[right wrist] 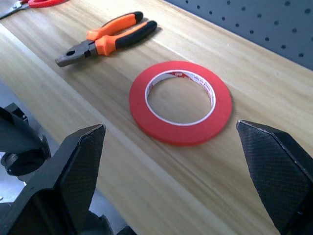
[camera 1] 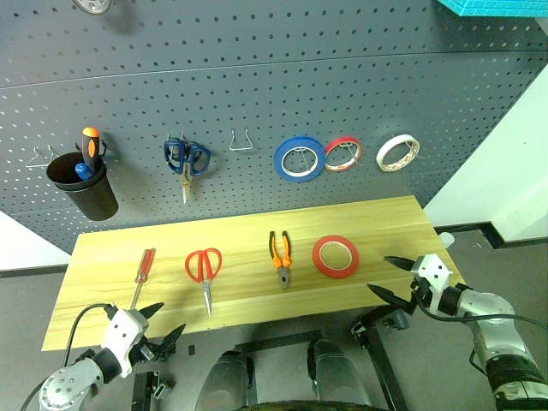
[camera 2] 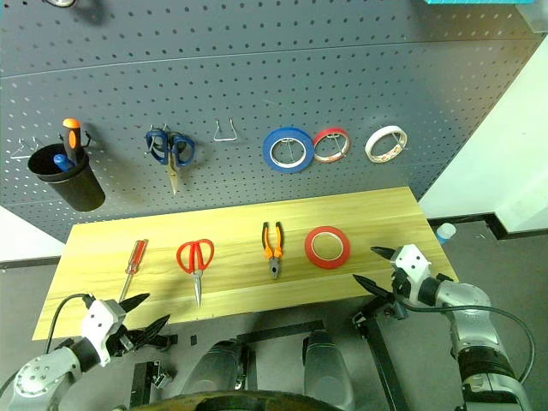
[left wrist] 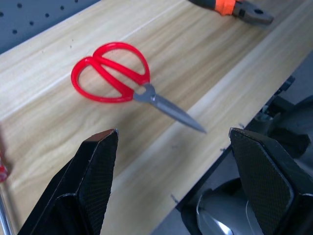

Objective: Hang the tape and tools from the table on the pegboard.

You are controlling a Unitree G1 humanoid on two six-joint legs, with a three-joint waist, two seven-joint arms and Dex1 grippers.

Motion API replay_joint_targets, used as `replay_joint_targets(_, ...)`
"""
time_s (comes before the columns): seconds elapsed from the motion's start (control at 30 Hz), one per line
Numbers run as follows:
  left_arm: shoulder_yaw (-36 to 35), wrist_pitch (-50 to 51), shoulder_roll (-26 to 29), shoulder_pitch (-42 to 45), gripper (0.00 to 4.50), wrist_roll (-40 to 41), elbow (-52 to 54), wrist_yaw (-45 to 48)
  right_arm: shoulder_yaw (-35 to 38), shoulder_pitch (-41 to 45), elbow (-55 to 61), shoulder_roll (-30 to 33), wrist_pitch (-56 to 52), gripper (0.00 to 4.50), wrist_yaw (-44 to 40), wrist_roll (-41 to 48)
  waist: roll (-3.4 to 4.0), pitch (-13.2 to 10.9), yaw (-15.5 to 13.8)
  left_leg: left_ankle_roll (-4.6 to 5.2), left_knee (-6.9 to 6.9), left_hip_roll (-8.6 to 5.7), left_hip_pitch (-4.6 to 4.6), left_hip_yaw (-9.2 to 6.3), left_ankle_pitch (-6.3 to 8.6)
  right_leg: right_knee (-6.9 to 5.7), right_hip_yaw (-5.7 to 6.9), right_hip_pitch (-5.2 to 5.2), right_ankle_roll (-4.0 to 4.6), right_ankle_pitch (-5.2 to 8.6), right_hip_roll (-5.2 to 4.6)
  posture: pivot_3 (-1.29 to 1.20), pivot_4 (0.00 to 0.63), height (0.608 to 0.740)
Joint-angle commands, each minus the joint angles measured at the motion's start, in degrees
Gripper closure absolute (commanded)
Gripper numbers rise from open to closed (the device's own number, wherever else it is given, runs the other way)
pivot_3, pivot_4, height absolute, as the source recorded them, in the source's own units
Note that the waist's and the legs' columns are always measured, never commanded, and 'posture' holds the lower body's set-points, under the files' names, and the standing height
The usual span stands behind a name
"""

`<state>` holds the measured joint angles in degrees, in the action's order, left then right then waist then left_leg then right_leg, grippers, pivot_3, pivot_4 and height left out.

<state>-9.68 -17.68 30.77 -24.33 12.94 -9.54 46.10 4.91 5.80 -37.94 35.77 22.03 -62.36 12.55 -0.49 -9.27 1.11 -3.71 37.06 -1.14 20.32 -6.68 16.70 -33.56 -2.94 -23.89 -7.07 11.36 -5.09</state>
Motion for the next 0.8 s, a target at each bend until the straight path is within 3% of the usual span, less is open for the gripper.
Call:
replay_joint_targets(0.03, 0.4, 2.3, 0.2, -1.0, 0.72, -0.1, 4.6, -0.9, 0.5, 0.8, -0.3, -0.2, 1.4, 0.0, -0.2, 0.2, 0.0, 0.0, 0.0, 0.0, 0.0, 0.0, 0.0, 0.0, 0.0, 0.0, 0.0, 0.0, 0.0, 0.0, 0.0, 0.01, 0.111, 0.74)
replay_joint_targets(0.43, -0.5, 8.3, 0.6, -2.9, 0.72, 0.5, 12.1, -2.0, 0.2, 2.1, -2.0, -0.6, 2.6, 0.0, -0.4, -0.6, 0.01, 0.0, 0.0, 0.0, 0.01, 0.0, -0.03, 0.01, 0.0, -0.03, -0.01, 0.02, 0.0, 0.0, 0.01, 0.02, 0.105, 0.74)
replay_joint_targets(0.8, -0.9, 6.7, 0.5, -3.0, 0.72, 0.5, 9.6, -0.7, -0.5, 3.2, -4.4, -1.1, 5.3, 0.0, -0.7, -2.1, 0.02, 0.0, 0.1, 0.0, 0.02, 0.0, -0.05, 0.01, 0.0, -0.03, -0.01, 0.03, 0.01, 0.0, 0.01, 0.01, 0.104, 0.74)
